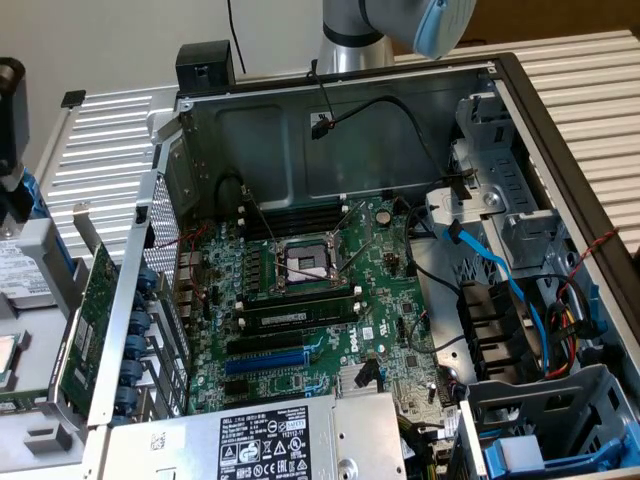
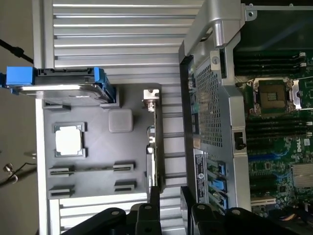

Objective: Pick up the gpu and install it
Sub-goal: 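Reach for the gpu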

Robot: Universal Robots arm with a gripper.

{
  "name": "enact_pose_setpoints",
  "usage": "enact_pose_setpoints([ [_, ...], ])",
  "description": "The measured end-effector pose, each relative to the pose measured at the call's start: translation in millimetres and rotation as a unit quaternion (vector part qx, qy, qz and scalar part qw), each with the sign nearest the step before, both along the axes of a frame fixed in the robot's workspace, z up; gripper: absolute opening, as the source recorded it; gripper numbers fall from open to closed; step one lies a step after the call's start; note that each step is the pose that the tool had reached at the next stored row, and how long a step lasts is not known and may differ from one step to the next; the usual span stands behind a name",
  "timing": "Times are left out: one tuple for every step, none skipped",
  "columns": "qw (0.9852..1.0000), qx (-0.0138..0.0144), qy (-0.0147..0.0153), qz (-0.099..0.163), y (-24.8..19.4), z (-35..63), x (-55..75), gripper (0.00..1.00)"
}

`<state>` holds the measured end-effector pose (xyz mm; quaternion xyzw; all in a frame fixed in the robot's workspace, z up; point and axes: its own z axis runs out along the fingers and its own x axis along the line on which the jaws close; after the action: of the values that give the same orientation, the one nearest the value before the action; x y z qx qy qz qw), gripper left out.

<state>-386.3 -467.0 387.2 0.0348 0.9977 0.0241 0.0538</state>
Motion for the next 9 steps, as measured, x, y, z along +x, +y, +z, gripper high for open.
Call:
enact_pose_setpoints([
  [1.0,-0.0001,0.0,0.0,-0.1,-1.7,-1.5,0.31],
  [1.0,0.0,-0.0001,-0.001,0.0,-3.6,-3.4,0.31],
  [1.0,0.0001,-0.0002,-0.001,0.0,-5.5,-5.3,0.31],
  [1.0,0.0,-0.0002,-0.001,0.0,-7.3,-7.0,0.31],
  [1.0,0.0,-0.0003,-0.001,0.0,-9.2,-8.8,0.31],
  [1.0,0.0,-0.0003,-0.002,-0.1,-10.9,-10.1,0.33],
  [1.0,0.0,-0.0002,-0.002,-0.2,-12.7,-11.0,0.38],
  [1.0,0.0001,-0.0003,-0.002,-0.3,-14.4,-11.6,0.38],
  [1.0,0.0001,-0.0003,-0.002,-0.4,-14.8,-11.6,0.45],
])
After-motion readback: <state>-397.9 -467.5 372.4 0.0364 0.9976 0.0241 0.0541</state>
